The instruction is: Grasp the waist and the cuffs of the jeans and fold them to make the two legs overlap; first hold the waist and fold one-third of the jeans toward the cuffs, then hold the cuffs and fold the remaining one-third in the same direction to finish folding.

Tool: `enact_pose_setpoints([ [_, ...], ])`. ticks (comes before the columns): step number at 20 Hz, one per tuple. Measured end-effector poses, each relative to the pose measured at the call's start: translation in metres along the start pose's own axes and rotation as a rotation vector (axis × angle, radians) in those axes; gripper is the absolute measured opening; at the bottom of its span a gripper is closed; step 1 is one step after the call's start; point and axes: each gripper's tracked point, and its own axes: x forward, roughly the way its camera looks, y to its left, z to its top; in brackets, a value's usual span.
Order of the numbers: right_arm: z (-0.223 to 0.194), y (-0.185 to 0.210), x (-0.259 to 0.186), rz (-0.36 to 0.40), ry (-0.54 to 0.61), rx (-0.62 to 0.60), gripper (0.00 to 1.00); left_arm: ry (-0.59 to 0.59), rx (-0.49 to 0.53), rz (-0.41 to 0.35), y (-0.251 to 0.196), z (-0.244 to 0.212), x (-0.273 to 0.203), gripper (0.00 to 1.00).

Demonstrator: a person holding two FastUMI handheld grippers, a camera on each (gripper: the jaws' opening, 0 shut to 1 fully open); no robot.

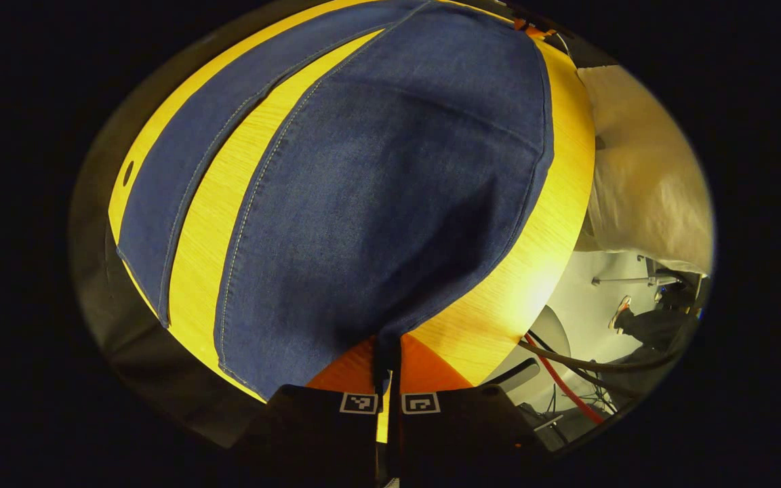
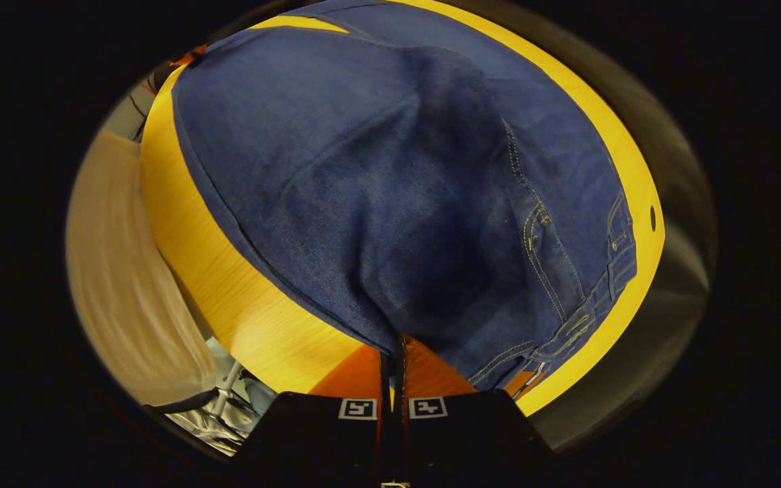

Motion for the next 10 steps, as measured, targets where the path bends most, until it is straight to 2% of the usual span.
enact_pose_setpoints([
  [5,0.000,-0.001,-0.002,-0.036,-0.019,0.047,0.03,0.007,-0.057,-0.026,0.003,-0.002,0.000,0.00],
  [10,-0.002,-0.001,-0.020,-0.027,-0.037,0.112,0.03,0.056,-0.133,-0.069,0.004,-0.008,-0.008,0.00],
])
